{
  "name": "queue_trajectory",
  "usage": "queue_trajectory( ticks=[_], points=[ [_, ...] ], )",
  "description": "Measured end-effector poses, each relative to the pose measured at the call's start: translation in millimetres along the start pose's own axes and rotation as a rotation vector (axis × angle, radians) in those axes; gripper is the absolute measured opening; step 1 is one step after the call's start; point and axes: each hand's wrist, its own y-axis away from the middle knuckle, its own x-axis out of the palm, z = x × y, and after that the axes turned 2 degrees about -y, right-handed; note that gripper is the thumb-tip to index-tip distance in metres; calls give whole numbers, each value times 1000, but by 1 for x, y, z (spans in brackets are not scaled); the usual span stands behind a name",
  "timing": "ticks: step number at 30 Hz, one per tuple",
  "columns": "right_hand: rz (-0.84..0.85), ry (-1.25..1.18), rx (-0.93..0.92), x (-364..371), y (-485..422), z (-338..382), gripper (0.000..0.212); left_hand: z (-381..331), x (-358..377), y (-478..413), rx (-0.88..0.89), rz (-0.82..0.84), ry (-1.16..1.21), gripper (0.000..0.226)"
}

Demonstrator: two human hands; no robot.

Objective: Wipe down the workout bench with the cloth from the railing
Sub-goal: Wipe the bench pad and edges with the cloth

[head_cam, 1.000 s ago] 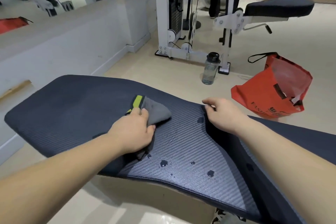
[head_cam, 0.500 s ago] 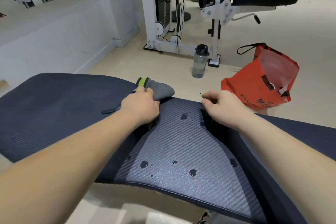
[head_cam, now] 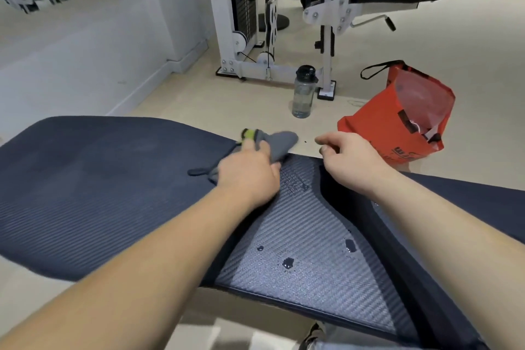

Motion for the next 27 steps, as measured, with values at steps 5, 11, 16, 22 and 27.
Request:
queue_trajectory(
  ticks=[5,11,16,22,27],
  points=[
    [-1,21,-19,7,3,14,54,6,4,52,543,-53,-13,58],
    [132,94,-93,25,13,32,55,68,-1,23,5,-41,56,54],
    [169,165,-179,43,12,49,53,89,3,58,258,-12,71,55],
    [264,337,-274,56,19,68,32,149,0,60,-228,-45,46,56],
    [263,403,-304,57,23,77,40,129,6,137,72,-41,18,60]
  ],
)
